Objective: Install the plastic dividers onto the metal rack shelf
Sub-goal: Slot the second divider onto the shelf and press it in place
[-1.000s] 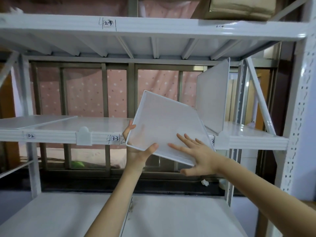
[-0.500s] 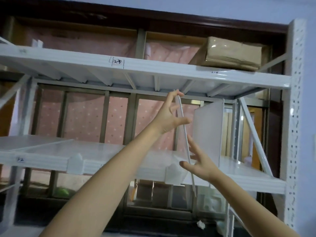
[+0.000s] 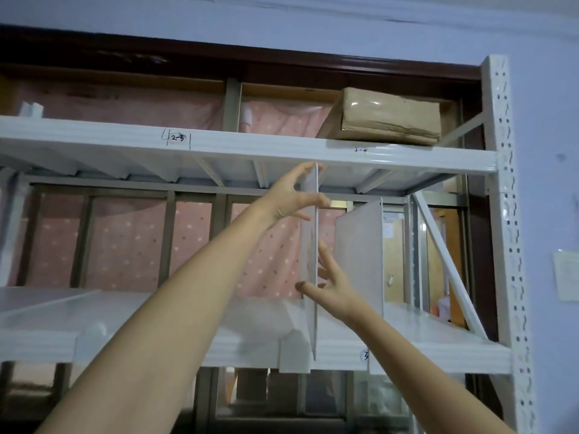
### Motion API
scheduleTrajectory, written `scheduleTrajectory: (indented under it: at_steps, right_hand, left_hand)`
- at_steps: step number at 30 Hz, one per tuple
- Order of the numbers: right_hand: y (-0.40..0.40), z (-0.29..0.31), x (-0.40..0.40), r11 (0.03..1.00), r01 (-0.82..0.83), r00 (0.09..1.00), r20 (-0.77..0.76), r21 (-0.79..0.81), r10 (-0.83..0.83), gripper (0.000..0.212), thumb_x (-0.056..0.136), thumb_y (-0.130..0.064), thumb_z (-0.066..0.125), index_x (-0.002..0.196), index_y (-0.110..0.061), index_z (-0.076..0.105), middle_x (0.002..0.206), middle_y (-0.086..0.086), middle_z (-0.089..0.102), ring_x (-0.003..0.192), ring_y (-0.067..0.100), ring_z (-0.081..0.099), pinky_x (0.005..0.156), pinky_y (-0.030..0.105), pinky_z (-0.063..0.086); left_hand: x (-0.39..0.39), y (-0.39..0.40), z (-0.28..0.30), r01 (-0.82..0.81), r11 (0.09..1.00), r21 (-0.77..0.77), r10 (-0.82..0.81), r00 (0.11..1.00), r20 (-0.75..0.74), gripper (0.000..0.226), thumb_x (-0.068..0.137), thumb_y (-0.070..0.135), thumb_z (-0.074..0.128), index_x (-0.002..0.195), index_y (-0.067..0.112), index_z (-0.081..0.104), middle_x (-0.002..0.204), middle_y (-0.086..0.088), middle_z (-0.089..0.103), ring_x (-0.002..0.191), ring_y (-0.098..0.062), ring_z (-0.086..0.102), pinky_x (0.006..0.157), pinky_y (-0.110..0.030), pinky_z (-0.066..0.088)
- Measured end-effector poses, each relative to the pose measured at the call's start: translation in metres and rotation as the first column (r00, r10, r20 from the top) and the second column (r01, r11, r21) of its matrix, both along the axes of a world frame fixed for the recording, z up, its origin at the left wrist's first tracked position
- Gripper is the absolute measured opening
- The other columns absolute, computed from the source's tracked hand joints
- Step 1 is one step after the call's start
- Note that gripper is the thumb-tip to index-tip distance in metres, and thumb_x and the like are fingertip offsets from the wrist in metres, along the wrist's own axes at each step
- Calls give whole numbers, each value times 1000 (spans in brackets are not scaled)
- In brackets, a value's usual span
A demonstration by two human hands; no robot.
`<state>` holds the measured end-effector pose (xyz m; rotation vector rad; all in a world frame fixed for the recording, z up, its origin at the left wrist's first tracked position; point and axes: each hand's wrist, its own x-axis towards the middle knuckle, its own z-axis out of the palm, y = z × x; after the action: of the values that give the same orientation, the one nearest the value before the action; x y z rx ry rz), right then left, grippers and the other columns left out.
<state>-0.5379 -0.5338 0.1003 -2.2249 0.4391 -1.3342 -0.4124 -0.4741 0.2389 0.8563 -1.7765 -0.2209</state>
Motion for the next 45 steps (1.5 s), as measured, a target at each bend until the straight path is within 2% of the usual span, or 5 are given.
scheduleTrajectory:
  at_steps: [6, 17, 29, 40, 45]
  right_hand:
    - [-30, 8, 8, 999, -34, 998, 55, -13, 35, 99, 70, -46, 71, 153, -41, 18, 155, -9, 32, 139, 14, 37, 113, 43, 36]
    - [-77, 19, 44, 995, -100, 993, 56, -31, 101, 95, 69, -52, 70, 150, -49, 19, 149, -18, 38, 135, 9, 41, 108, 42, 43]
    - [-111, 21, 63, 1000, 0, 999, 43, 7, 0, 81, 80, -43, 63, 142, -63, 16, 146, -4, 44, 131, 19, 47, 96, 29, 45]
    - [-114, 15, 56, 998, -7, 999, 50, 57, 4, 79, 80, -45, 63, 141, -64, 16, 150, -8, 40, 131, 11, 45, 103, 38, 45]
    - [-109, 9, 52, 997, -64, 998, 28, 38, 63, 73, 89, -29, 62, 122, -75, 16, 152, -7, 35, 128, 0, 35, 105, 30, 38]
  left_hand:
    - [0, -22, 5, -45, 998, 45, 43, 998, 51, 87, 68, 20, 78, 142, 30, 33, 153, 6, 17, 123, -27, 50, 85, -39, 56]
    - [42, -79, 8, -56, 998, 8, 56, 998, -28, 68, 80, 13, 70, 140, 23, 38, 152, 0, 25, 119, -23, 44, 72, -37, 59]
    - [64, -125, 5, 50, 997, 53, -43, 993, -112, 53, 72, 20, 65, 122, 25, 45, 104, 5, 47, 93, -13, 60, 60, -32, 57]
    - [54, -139, 1, 0, 997, 83, 4, 999, -45, 67, 64, 38, 70, 126, 36, 45, 123, 5, 45, 101, -8, 56, 60, -24, 56]
    - [51, -145, -7, -113, 993, 15, 113, 994, -6, 76, 55, 62, 61, 126, 47, 36, 139, 6, 32, 117, -16, 42, 92, -37, 40]
